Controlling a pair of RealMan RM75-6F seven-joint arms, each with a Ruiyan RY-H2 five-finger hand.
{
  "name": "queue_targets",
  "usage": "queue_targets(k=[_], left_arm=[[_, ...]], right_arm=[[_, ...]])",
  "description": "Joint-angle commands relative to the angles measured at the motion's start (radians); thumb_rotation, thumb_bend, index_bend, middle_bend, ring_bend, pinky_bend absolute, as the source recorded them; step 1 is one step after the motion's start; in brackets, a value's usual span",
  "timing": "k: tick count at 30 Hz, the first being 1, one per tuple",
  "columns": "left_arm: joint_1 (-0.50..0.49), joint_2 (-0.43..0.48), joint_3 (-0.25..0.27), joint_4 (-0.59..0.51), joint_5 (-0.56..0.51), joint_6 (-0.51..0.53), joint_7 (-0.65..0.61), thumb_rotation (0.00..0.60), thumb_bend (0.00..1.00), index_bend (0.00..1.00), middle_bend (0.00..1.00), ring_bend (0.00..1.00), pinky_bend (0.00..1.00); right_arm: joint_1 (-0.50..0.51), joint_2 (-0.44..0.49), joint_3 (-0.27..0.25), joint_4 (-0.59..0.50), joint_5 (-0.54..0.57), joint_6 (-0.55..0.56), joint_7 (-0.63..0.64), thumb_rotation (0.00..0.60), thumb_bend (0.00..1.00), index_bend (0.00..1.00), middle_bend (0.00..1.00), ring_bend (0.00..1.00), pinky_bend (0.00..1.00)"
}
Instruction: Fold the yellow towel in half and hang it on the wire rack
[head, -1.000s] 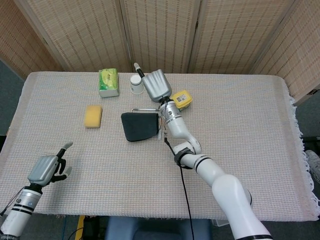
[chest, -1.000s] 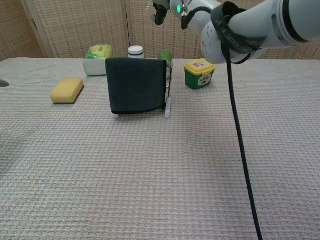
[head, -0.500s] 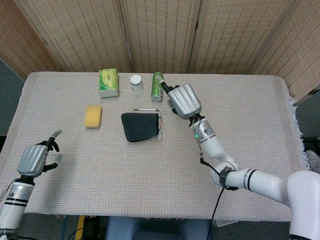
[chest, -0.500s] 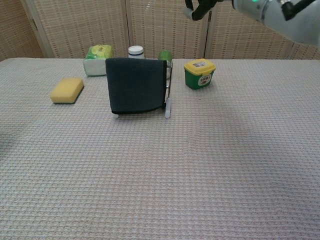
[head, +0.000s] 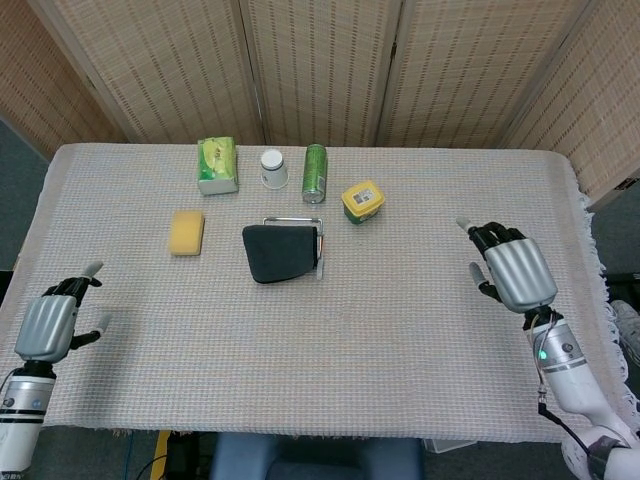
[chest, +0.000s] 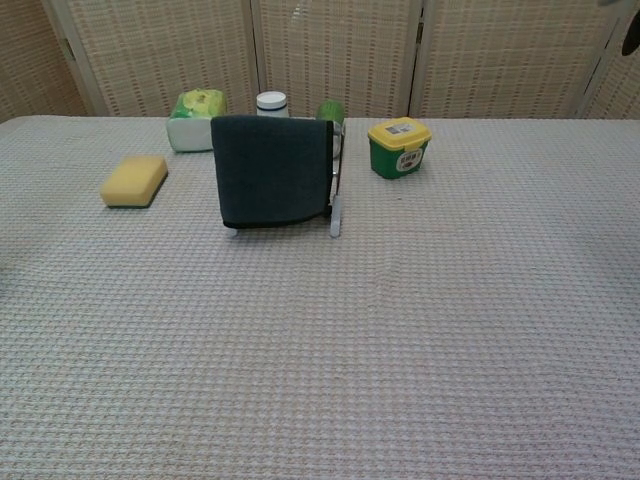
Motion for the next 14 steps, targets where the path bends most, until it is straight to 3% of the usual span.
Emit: queue_targets(k=[1,8,14], left_arm=[[0.018,0.005,0.007,-0.022,0.008,0.025,0.016,0.600,0.37,0.13,0.34,0.29,0.39],[0.062,-0.012,0.022,-0.059,0.042,0.103,0.051,0.600,0.37,0.14,0.32,0.29,0.39],[0.099,-0.036,0.042,-0.079,0.071,0.157,0.099,0.600,0.37,0.14,0.32,0.29,0.39]], right_arm=[[-0.095,0.020,-0.066,0.039,-0.100,0.079,0.105,0.600,0.47,0.13,0.31,0.24,0.34],[-0.218,0.002,-0.120,0.108,-0.187,0.186,0.213,0.600,0.47,0.13,0.30,0.23,0.32],[-0.296,-0.002,-0.158,0.134,-0.216,0.216,0.298,0.600,0.47,0.13,0.30,0.22,0.31]])
